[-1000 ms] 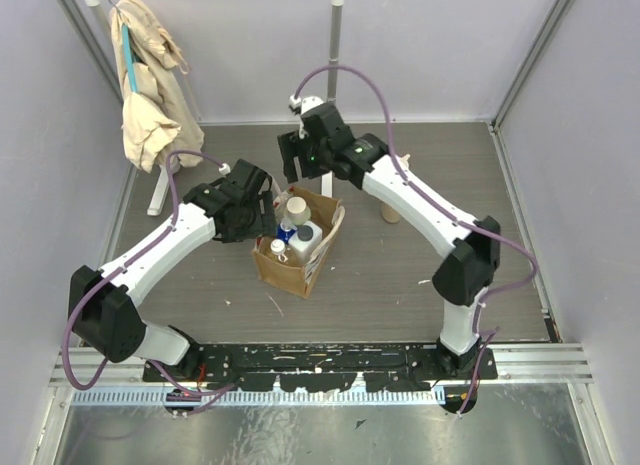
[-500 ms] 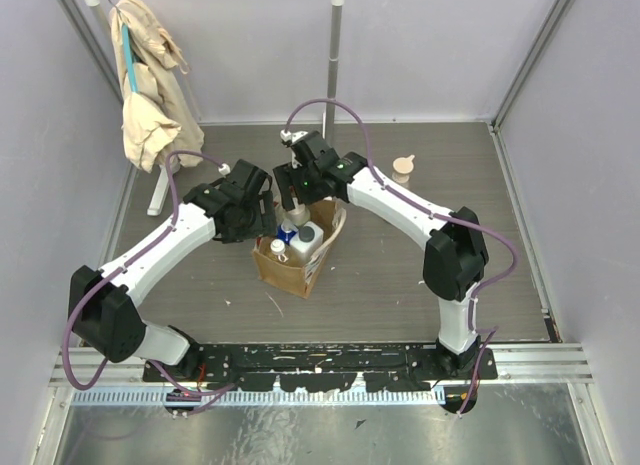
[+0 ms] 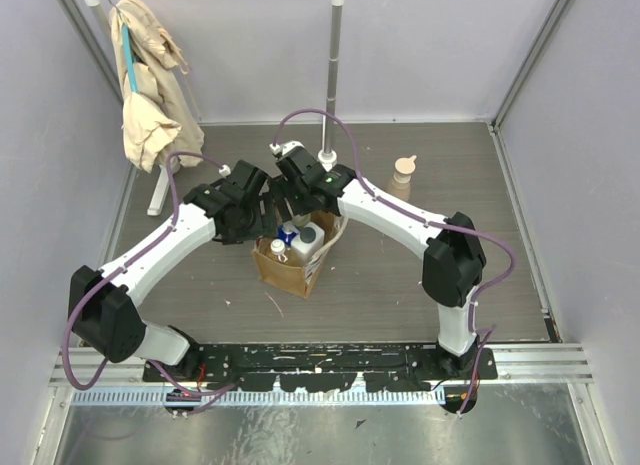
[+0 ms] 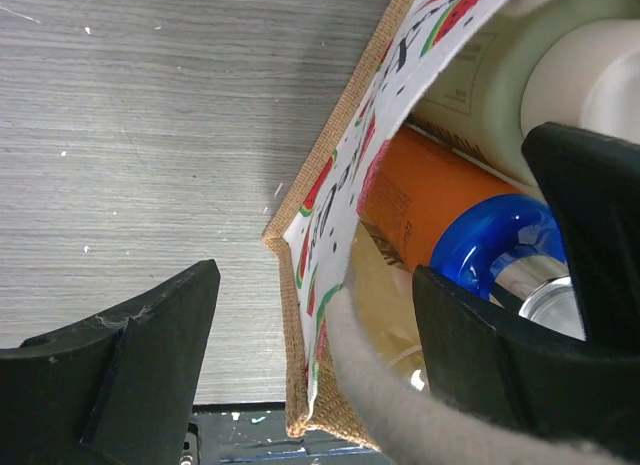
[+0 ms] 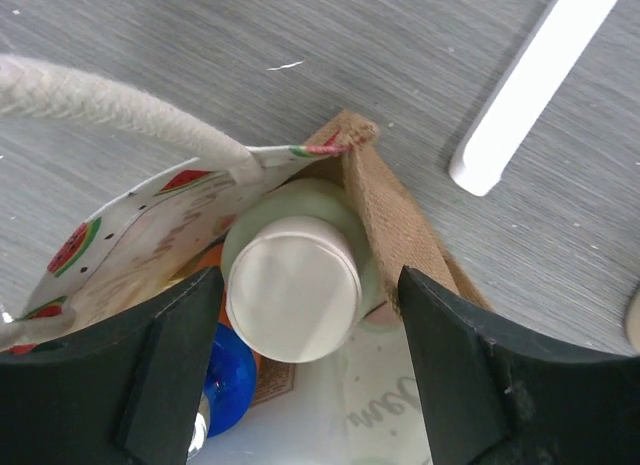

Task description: Take the personal care products out of the canvas bag

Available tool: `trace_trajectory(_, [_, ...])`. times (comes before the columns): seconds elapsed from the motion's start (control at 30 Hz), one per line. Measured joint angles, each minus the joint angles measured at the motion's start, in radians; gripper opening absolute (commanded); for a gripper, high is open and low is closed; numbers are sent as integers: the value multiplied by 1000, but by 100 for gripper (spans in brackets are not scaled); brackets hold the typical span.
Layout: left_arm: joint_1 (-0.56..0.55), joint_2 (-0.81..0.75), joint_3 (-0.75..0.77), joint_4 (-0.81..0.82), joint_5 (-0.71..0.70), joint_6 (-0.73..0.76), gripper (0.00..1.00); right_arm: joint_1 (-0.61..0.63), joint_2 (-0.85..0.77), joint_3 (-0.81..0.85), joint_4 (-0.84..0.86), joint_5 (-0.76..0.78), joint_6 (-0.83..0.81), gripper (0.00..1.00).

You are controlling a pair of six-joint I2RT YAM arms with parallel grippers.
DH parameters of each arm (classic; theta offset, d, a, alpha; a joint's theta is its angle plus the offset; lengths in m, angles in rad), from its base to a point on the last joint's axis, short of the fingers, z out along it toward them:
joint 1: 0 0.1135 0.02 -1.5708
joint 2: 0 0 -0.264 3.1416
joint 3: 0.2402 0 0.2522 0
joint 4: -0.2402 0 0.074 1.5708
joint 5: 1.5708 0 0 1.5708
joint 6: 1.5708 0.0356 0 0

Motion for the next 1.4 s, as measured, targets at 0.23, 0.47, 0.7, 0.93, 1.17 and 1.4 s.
trace_trajectory(0.23, [-2, 0, -3, -1, 6, -1, 85, 39, -29, 0, -35, 128, 2, 76])
trace_trajectory(0.47, [4, 0, -16, 2, 3, -4, 86, 89, -57, 9, -63, 139, -2, 76])
trace_trajectory(0.7, [5, 0, -18, 3, 1, -5, 86, 90, -54, 10, -63, 138, -7, 76])
trace_trajectory(0.93, [6, 0, -18, -4, -13, -4, 86, 60, -22, 11, -34, 117, -2, 76])
trace_trajectory(1.17, [4, -12, -18, -2, -14, -2, 86, 8, 20, 1, 41, 24, 29, 67])
trace_trajectory(1.4, [1, -61, -18, 1, -14, -1, 86, 0, 38, -1, 59, 7, 39, 38])
